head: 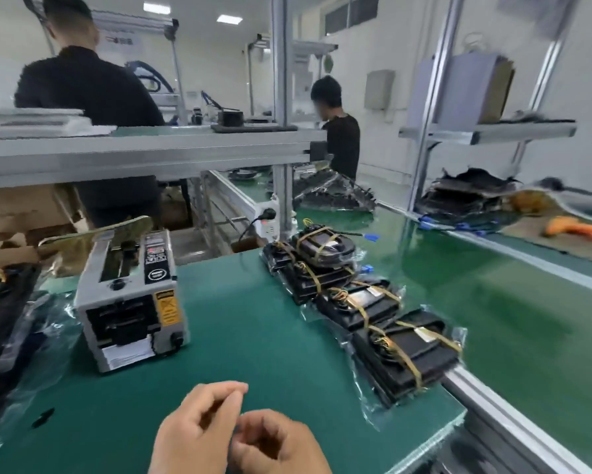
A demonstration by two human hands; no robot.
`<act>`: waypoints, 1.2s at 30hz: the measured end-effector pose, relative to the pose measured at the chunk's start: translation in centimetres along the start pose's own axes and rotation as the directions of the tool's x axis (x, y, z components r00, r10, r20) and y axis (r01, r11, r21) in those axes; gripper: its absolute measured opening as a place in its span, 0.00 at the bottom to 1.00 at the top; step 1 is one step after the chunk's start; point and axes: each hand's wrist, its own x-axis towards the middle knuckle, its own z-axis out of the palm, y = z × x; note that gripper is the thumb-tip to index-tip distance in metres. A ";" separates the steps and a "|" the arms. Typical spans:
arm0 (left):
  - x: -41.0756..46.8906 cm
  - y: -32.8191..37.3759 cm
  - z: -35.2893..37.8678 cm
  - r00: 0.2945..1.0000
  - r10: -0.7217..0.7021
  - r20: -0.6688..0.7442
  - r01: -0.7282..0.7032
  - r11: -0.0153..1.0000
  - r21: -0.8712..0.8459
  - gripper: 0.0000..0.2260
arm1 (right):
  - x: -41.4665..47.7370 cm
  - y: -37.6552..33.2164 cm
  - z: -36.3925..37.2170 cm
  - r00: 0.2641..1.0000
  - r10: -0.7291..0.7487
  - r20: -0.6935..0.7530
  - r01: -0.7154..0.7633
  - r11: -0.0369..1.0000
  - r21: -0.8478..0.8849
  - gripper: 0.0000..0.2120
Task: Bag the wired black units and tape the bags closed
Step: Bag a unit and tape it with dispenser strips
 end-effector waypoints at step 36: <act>3.5 3.5 11.6 0.669 -0.474 0.572 0.619 0.782 -0.076 0.12 | -0.8 2.2 -15.7 0.900 0.325 -0.289 -0.024 0.700 0.714 0.17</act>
